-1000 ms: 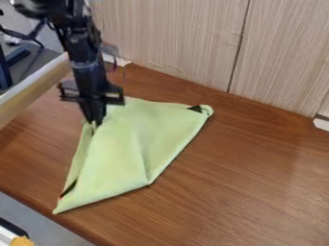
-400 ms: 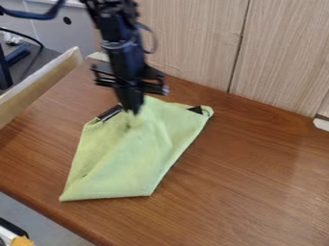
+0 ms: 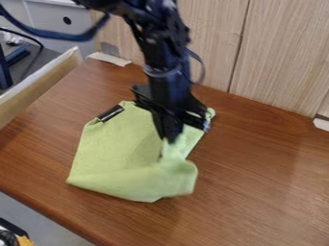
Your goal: Unfold the cloth from left to right
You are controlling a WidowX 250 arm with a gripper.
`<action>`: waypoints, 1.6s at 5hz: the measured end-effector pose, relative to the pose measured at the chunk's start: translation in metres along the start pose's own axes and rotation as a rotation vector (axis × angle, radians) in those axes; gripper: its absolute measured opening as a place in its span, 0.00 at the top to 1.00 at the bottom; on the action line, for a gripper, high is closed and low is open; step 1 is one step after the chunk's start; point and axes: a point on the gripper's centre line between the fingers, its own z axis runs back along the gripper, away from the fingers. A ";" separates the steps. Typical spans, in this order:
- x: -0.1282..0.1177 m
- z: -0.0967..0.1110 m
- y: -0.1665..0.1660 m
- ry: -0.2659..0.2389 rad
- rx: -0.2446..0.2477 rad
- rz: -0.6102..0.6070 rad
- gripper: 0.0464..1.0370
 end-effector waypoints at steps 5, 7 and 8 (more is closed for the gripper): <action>-0.019 -0.068 -0.054 0.099 0.028 -0.277 0.99; -0.018 -0.068 -0.054 0.089 0.033 -0.307 0.83; -0.017 -0.070 -0.053 0.066 0.035 -0.290 0.58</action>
